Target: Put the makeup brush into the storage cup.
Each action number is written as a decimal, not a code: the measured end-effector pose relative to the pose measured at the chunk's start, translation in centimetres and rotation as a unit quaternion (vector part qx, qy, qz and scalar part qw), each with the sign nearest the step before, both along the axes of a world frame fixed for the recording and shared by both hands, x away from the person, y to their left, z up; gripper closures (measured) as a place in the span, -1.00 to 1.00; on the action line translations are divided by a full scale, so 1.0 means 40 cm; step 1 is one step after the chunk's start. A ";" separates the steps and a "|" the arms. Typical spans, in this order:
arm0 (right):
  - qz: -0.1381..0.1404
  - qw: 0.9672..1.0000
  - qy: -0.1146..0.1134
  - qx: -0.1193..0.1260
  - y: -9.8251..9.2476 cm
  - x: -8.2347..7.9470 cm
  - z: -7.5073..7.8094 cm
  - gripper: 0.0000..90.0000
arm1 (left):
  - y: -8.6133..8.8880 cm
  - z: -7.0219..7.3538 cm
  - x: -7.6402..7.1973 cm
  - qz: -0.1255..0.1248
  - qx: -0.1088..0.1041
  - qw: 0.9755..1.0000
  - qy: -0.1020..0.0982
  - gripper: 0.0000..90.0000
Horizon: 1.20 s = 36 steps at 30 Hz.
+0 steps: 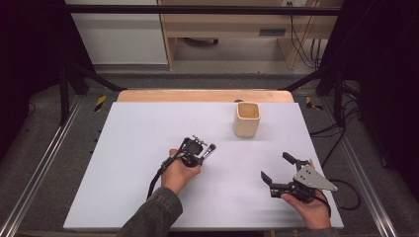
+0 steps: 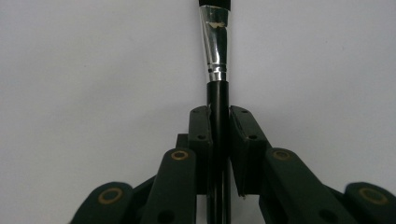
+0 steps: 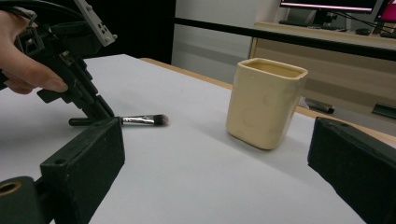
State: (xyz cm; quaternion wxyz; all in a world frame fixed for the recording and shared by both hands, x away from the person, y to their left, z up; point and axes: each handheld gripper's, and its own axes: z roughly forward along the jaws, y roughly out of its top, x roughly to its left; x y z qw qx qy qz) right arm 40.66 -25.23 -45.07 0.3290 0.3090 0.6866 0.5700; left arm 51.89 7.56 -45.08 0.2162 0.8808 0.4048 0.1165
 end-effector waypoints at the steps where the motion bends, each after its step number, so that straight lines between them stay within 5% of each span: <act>1: 0.000 1.000 0.000 0.000 0.000 0.000 0.000 -0.90 | 0.001 0.001 0.000 -0.001 0.000 1.000 -0.001 0.77; 14: 0.004 1.000 -0.003 0.001 0.006 -0.004 0.003 -0.91 | 0.023 0.013 -0.011 -0.006 -0.026 1.000 -0.012 0.77; 20: 0.005 1.000 -0.014 0.013 0.019 -0.016 0.018 -0.91 | 0.057 0.029 -0.027 -0.010 -0.073 0.996 -0.045 0.77; 27: 0.029 0.999 -0.022 -0.009 0.090 -0.037 0.037 -0.89 | 0.105 0.050 -0.053 -0.026 -0.131 0.986 -0.104 0.77; 32: 0.033 0.999 -0.012 -0.019 0.134 -0.034 0.042 -0.85 | 0.152 0.056 -0.070 -0.035 -0.184 0.971 -0.149 0.77; 34: 0.038 0.999 -0.004 -0.028 0.151 -0.029 0.046 -0.81 | 0.159 0.055 -0.073 -0.034 -0.188 0.969 -0.155 0.77; 35: 0.042 0.999 -0.004 -0.030 0.163 -0.023 0.050 -0.81 | 0.182 0.051 -0.079 -0.034 -0.206 0.964 -0.167 0.77; 36: 0.044 0.999 0.002 -0.027 0.168 -0.018 0.052 -0.82 | 0.191 0.048 -0.081 -0.033 -0.211 0.962 -0.169 0.77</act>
